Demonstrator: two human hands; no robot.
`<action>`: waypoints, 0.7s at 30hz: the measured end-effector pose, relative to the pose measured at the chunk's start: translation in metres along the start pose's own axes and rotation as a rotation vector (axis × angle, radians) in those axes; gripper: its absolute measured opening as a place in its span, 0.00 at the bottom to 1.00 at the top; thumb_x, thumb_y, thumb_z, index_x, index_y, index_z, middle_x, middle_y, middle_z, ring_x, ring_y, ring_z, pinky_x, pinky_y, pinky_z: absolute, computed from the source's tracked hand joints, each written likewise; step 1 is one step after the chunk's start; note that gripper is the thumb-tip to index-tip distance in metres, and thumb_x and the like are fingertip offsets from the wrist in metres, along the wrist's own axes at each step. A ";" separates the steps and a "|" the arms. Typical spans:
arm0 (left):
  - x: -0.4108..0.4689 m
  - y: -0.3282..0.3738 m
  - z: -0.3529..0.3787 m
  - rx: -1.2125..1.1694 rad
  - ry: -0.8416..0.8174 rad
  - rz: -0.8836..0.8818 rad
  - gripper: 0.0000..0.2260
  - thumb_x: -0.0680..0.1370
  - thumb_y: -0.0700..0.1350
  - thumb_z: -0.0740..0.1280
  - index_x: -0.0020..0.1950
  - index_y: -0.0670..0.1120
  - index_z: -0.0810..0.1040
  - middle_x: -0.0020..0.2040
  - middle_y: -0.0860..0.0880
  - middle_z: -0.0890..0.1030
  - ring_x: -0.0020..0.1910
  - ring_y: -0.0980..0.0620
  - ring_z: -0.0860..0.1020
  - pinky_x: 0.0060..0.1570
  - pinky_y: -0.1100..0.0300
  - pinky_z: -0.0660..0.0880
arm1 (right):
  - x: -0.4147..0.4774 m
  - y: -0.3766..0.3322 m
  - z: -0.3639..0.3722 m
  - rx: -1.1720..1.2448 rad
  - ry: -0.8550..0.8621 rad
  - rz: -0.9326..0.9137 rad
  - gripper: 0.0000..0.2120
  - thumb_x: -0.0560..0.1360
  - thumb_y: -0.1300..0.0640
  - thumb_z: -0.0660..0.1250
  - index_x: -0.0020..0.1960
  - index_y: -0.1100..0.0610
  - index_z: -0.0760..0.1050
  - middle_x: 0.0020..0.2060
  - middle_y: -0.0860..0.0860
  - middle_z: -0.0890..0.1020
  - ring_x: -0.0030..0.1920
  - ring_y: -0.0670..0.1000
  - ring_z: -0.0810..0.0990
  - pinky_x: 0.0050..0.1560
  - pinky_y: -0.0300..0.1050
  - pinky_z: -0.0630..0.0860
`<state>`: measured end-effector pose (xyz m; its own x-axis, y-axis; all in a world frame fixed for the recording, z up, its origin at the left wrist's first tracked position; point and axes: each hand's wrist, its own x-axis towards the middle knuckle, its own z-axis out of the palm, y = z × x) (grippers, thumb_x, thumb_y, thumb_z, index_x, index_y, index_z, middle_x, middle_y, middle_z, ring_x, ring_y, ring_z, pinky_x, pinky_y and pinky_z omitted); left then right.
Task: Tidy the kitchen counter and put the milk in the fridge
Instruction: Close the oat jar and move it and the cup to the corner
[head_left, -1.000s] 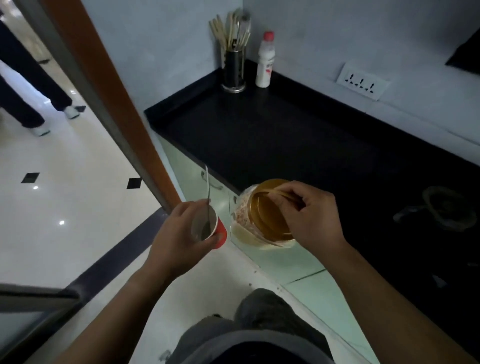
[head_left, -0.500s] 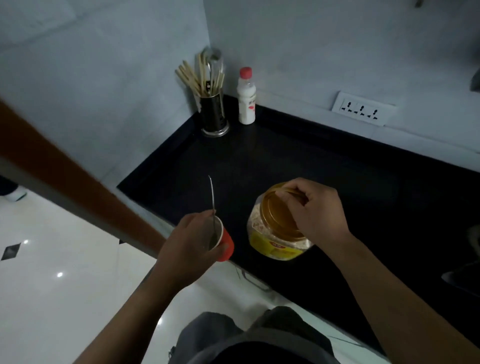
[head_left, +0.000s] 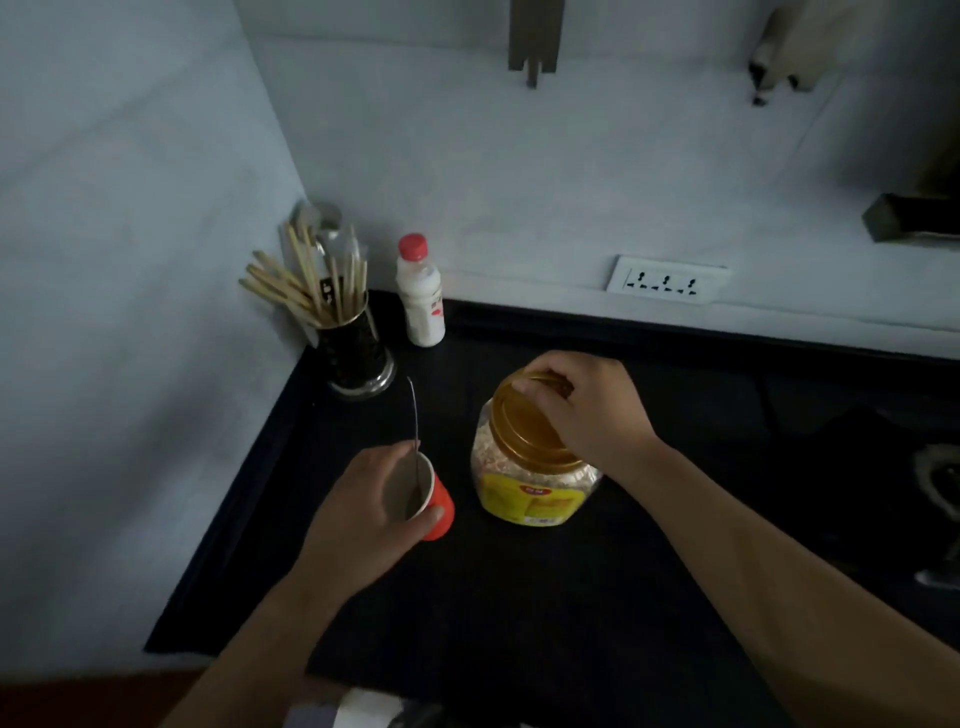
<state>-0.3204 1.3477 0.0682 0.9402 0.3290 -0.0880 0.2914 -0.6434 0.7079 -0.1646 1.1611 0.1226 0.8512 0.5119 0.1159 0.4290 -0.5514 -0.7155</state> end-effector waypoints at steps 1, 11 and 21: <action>0.013 -0.006 -0.007 0.003 -0.009 0.019 0.32 0.67 0.54 0.73 0.69 0.56 0.65 0.62 0.59 0.69 0.61 0.61 0.69 0.57 0.62 0.67 | 0.012 -0.004 0.005 -0.009 0.014 0.004 0.05 0.75 0.49 0.65 0.46 0.48 0.79 0.42 0.43 0.81 0.44 0.43 0.78 0.46 0.46 0.78; 0.101 -0.054 -0.043 0.004 -0.020 0.142 0.32 0.67 0.52 0.74 0.69 0.53 0.67 0.64 0.57 0.70 0.62 0.60 0.68 0.57 0.63 0.65 | 0.131 -0.023 0.041 -0.097 0.023 0.048 0.06 0.74 0.55 0.65 0.47 0.52 0.81 0.41 0.46 0.82 0.43 0.46 0.78 0.40 0.36 0.73; 0.136 -0.075 -0.047 -0.044 -0.028 0.092 0.31 0.67 0.50 0.74 0.68 0.52 0.67 0.63 0.53 0.71 0.62 0.55 0.70 0.59 0.58 0.68 | 0.209 -0.012 0.055 -0.221 0.115 0.104 0.08 0.75 0.56 0.62 0.50 0.55 0.79 0.45 0.52 0.82 0.47 0.53 0.78 0.45 0.47 0.76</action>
<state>-0.2232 1.4736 0.0360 0.9673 0.2505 -0.0401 0.1962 -0.6387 0.7440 -0.0084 1.3109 0.1180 0.9174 0.3737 0.1366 0.3826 -0.7342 -0.5609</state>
